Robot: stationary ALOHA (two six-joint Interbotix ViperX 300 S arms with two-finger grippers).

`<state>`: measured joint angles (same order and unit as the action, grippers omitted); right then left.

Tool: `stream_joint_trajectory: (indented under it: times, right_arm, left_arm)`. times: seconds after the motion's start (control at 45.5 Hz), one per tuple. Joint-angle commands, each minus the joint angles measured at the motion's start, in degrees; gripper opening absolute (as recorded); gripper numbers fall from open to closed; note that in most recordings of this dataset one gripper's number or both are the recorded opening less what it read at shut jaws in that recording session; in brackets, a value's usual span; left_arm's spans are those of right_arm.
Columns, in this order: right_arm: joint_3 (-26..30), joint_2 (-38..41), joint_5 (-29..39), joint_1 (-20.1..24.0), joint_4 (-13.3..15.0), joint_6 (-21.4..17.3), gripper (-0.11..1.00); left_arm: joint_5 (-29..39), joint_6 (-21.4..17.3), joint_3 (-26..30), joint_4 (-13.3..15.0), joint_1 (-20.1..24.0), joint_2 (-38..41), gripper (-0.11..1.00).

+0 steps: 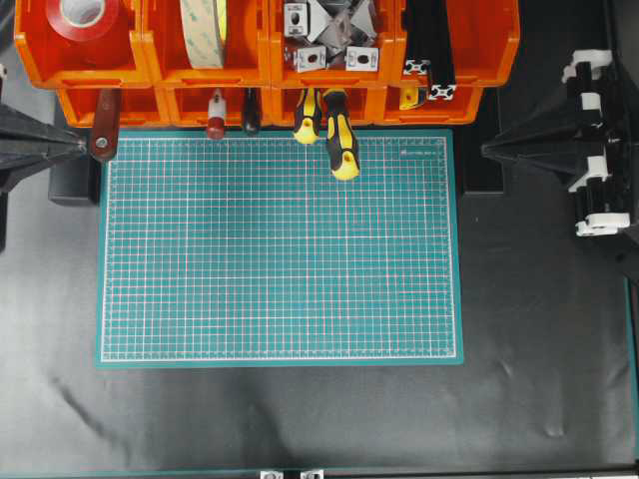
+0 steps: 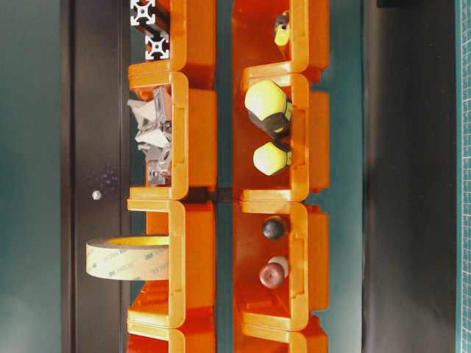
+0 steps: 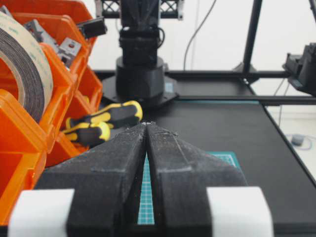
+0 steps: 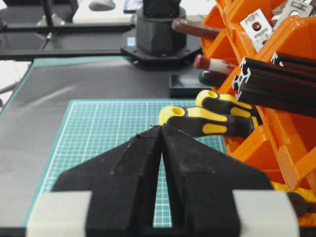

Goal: Pick foam from container rack with left arm.
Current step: 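Move the left gripper up to the black foam tape roll in the rack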

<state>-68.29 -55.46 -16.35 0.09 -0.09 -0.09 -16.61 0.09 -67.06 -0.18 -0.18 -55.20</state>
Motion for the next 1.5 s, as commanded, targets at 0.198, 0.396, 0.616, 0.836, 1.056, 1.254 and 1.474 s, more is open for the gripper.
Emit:
stream_joint_trajectory:
  times: [0.198,0.396,0.616,0.836,1.056,1.254,1.474]
  right_arm:
    - [1.67,-0.18,-1.67,0.70,-0.18,-0.53,-0.01]
    - [1.76,-0.62,-1.93,0.88,-0.18,-0.62,-0.01]
    - [1.76,-0.62,-1.67,0.97,-0.18,-0.62,-0.01]
    - [1.76,-0.62,-1.85,1.41,-0.18,-0.62,-0.01]
    - [1.76,-0.62,-1.93,2.29,-0.18,-0.53,-0.01]
    - [1.76,-0.70,-2.11,3.43,-0.18,-0.53,-0.01]
    - [1.76,-0.88,-2.20,4.04,-0.18,-0.44,-0.01]
  left_arm:
    - [10.72,7.21,9.32,-3.08,0.35,-1.93,0.01]
    - [21.09,20.21,20.13,-3.16,1.14,0.09,0.01]
    - [28.92,35.33,31.90,-3.16,4.75,6.33,0.01]
    - [39.46,46.76,40.43,-3.16,8.26,12.57,0.01]
    - [43.95,50.71,43.95,-3.16,10.02,17.14,0.03]
    - [47.99,51.33,45.26,-3.16,11.78,20.39,0.53]
    - [50.36,54.49,46.49,-3.16,13.54,23.20,0.91]
